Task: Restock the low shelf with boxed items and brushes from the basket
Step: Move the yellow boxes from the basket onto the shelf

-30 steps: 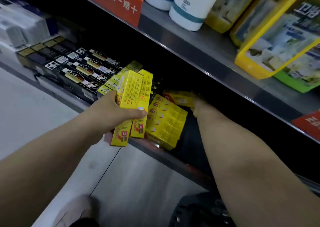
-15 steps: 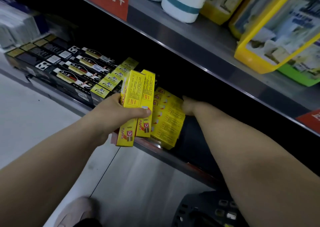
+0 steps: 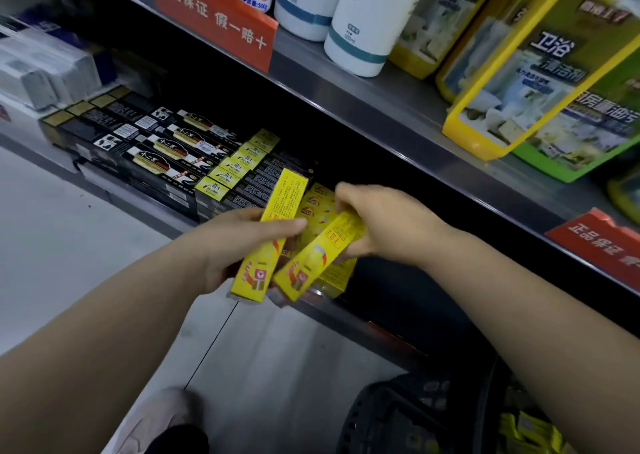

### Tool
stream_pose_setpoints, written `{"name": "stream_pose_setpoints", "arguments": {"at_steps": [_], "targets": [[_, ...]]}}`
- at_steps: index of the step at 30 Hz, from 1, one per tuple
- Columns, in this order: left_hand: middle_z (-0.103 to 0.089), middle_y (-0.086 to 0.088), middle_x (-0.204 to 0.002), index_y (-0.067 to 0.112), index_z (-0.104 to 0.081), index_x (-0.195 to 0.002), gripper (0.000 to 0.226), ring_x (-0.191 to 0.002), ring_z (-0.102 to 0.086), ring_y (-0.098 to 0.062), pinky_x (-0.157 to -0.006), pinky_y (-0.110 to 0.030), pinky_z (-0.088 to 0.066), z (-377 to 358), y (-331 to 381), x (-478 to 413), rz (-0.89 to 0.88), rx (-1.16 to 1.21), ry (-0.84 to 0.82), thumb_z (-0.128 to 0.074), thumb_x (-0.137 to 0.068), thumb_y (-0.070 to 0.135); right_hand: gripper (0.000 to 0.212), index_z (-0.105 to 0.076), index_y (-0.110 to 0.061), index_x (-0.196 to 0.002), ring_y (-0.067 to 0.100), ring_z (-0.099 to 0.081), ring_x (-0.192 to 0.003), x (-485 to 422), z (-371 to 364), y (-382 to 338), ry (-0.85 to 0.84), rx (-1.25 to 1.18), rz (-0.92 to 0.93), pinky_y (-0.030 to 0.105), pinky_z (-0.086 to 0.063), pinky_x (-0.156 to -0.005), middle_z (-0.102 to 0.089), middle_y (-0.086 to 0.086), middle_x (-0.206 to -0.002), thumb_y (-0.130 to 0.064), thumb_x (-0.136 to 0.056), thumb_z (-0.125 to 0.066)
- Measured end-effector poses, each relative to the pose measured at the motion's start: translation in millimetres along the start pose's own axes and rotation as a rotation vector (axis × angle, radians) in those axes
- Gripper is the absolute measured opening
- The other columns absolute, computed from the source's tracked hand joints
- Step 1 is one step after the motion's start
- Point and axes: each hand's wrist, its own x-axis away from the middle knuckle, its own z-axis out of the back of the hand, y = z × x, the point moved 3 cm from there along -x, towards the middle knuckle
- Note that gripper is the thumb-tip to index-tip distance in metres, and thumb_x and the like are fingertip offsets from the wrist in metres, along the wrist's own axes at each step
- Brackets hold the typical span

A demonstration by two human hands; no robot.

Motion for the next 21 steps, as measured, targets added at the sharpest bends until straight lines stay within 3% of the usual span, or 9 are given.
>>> {"name": "stream_pose_setpoints", "arguments": {"at_steps": [2, 4, 6, 9, 12, 15, 19, 21], "targets": [[-0.072, -0.003, -0.092, 0.025, -0.059, -0.103, 0.059, -0.080, -0.071, -0.024, -0.061, -0.031, -0.054, 14, 1, 2, -0.014, 0.051, 0.149, -0.075, -0.053, 0.050, 0.054, -0.038, -0.028, -0.089, 0.015, -0.048, -0.065, 6, -12, 8, -0.107, 0.115, -0.106, 0.029, -0.035, -0.052, -0.048, -0.007, -0.074, -0.063, -0.066, -0.070], [-0.065, -0.003, -0.089, 0.025, -0.058, -0.107, 0.050, -0.080, -0.065, -0.024, -0.064, -0.032, -0.051, 26, 3, 3, -0.055, 0.129, 0.276, -0.073, -0.066, 0.049, 0.050, -0.045, -0.022, -0.099, 0.014, -0.048, -0.064, 7, -32, 17, -0.217, 0.196, -0.210, 0.027, -0.036, -0.051, -0.055, -0.001, -0.081, -0.064, -0.076, -0.061], [-0.063, -0.004, -0.090, 0.023, -0.057, -0.116, 0.049, -0.080, -0.063, -0.026, -0.065, -0.035, -0.051, 33, 2, 3, -0.086, 0.188, 0.351, -0.071, -0.075, 0.047, 0.059, -0.045, -0.011, -0.121, 0.022, -0.056, -0.081, 0, -53, 22, -0.306, 0.267, -0.308, 0.028, -0.042, -0.060, -0.060, 0.007, -0.101, -0.059, -0.086, -0.051], [-0.065, -0.003, -0.094, 0.025, -0.055, -0.116, 0.045, -0.080, -0.064, -0.025, -0.063, -0.034, -0.052, 34, 1, 2, -0.088, 0.234, 0.392, -0.069, -0.079, 0.047, 0.072, -0.026, -0.003, -0.141, 0.030, -0.057, -0.107, -15, -79, 20, -0.389, 0.294, -0.415, 0.031, -0.044, -0.069, -0.055, 0.014, -0.125, -0.053, -0.093, -0.044], [-0.063, -0.003, -0.087, 0.026, -0.055, -0.106, 0.034, -0.075, -0.063, -0.022, -0.056, -0.030, -0.049, 34, -2, 0, -0.060, 0.270, 0.384, -0.064, -0.082, 0.048, 0.070, -0.019, -0.002, -0.144, 0.031, -0.056, -0.110, -26, -96, 13, -0.433, 0.321, -0.404, 0.033, -0.045, -0.070, -0.054, 0.013, -0.127, -0.045, -0.094, -0.044], [-0.060, -0.004, -0.082, 0.026, -0.056, -0.096, 0.027, -0.075, -0.062, -0.024, -0.060, -0.033, -0.050, 36, -3, -2, -0.045, 0.302, 0.375, -0.063, -0.083, 0.049, 0.062, -0.021, -0.004, -0.143, 0.030, -0.055, -0.110, -31, -105, 13, -0.442, 0.321, -0.399, 0.035, -0.046, -0.072, -0.054, 0.012, -0.124, -0.036, -0.095, -0.045], [-0.061, -0.002, -0.073, 0.020, -0.058, -0.091, 0.023, -0.070, -0.060, -0.019, -0.060, -0.032, -0.049, 36, -5, -6, -0.069, 0.309, 0.406, -0.065, -0.084, 0.041, 0.064, -0.020, -0.007, -0.143, 0.029, -0.057, -0.103, -30, -105, 12, -0.443, 0.301, -0.369, 0.034, -0.044, -0.066, -0.058, 0.010, -0.114, -0.039, -0.095, -0.047], [-0.064, -0.002, -0.073, 0.017, -0.060, -0.090, 0.021, -0.072, -0.062, -0.018, -0.066, -0.031, -0.051, 34, -7, -9, -0.078, 0.317, 0.414, -0.066, -0.084, 0.036, 0.064, -0.024, -0.008, -0.141, 0.030, -0.057, -0.102, -29, -104, 10, -0.434, 0.290, -0.352, 0.034, -0.044, -0.065, -0.058, 0.010, -0.113, -0.041, -0.093, -0.049]]}}
